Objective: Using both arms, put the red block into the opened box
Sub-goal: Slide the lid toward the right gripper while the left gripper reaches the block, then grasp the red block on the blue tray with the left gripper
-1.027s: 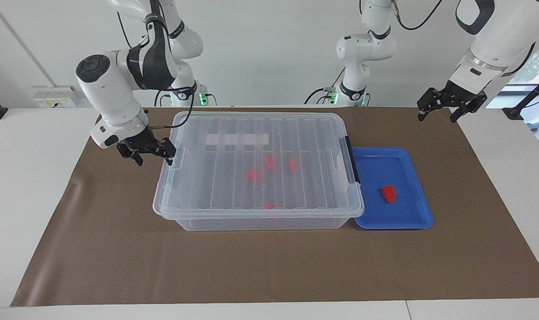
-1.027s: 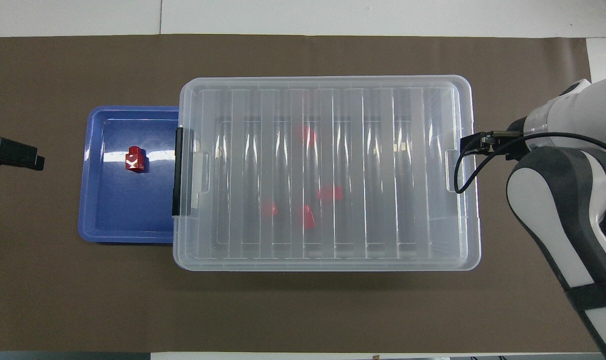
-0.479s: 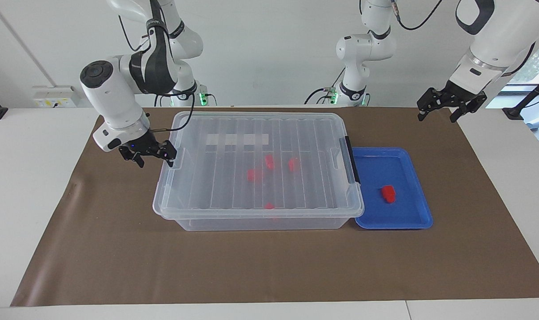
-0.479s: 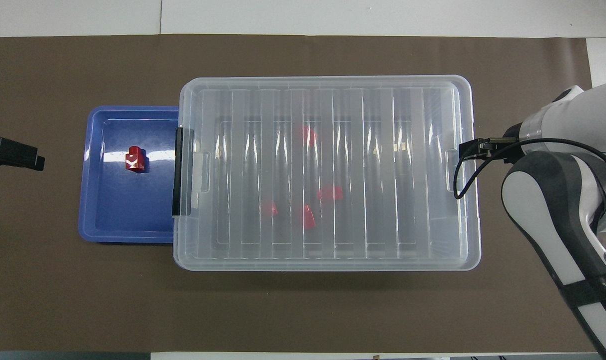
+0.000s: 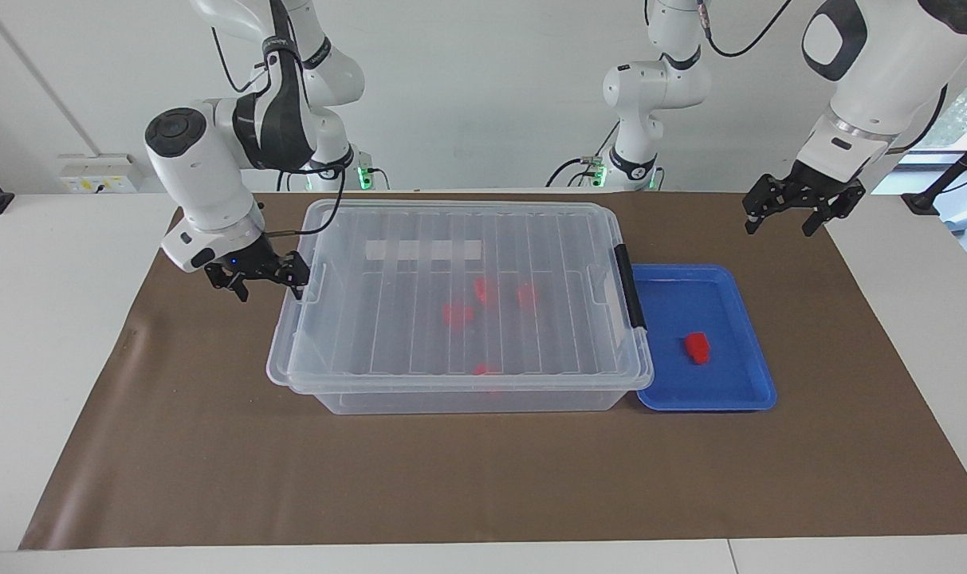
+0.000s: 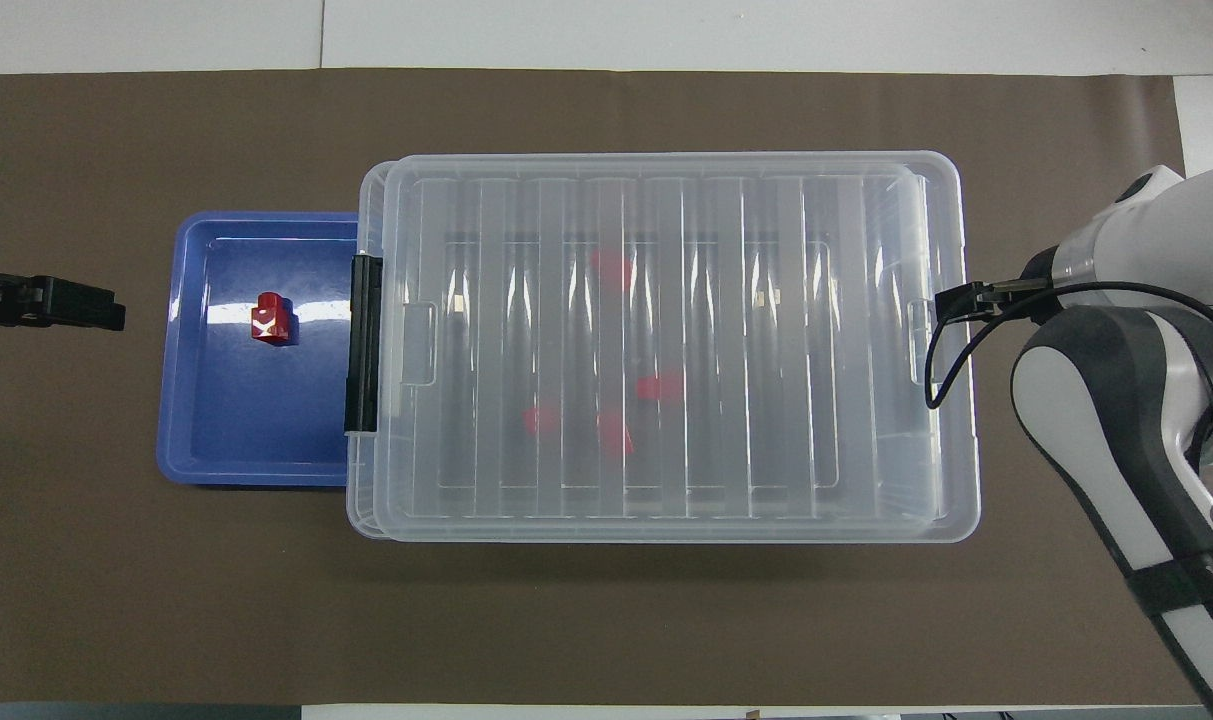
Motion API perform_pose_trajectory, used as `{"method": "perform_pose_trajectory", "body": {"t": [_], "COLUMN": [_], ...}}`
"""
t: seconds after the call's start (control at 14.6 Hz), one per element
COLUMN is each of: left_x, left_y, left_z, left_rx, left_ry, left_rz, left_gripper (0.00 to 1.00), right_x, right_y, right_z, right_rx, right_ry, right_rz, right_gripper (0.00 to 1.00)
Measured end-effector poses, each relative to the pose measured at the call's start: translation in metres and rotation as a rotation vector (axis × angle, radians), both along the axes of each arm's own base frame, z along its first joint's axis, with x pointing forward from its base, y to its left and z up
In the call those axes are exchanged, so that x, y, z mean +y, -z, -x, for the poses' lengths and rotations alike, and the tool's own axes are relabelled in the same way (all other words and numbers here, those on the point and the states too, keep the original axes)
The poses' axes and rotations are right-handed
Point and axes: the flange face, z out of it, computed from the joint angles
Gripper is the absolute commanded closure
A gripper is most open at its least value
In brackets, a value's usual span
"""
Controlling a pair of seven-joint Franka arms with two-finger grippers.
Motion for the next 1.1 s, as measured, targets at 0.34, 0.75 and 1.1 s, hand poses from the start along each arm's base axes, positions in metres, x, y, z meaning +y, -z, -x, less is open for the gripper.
{"method": "perform_pose_trajectory", "body": {"t": [0.34,0.75,1.1], "left_x": [-0.016,-0.039,-0.039], "left_y": [0.071,0.170,0.243], "left_z": [-0.002,-0.020,-0.031], "left_rx": [-0.053,-0.053,-0.090], "left_ry": [0.025,0.037,-0.006], "left_rz": [0.000,0.002,0.007], "left_gripper": [0.00,0.00,0.00], "right_x": [-0.032,-0.053,-0.088], "right_y": [0.000,0.001,0.000], "right_z": [0.001,0.002,0.006], "right_rx": [0.001,0.001,0.002], "right_ry": [-0.018,-0.044,-0.068], "right_rz": [0.004,0.008,0.009], "right_gripper": [0.00,0.00,0.00]}}
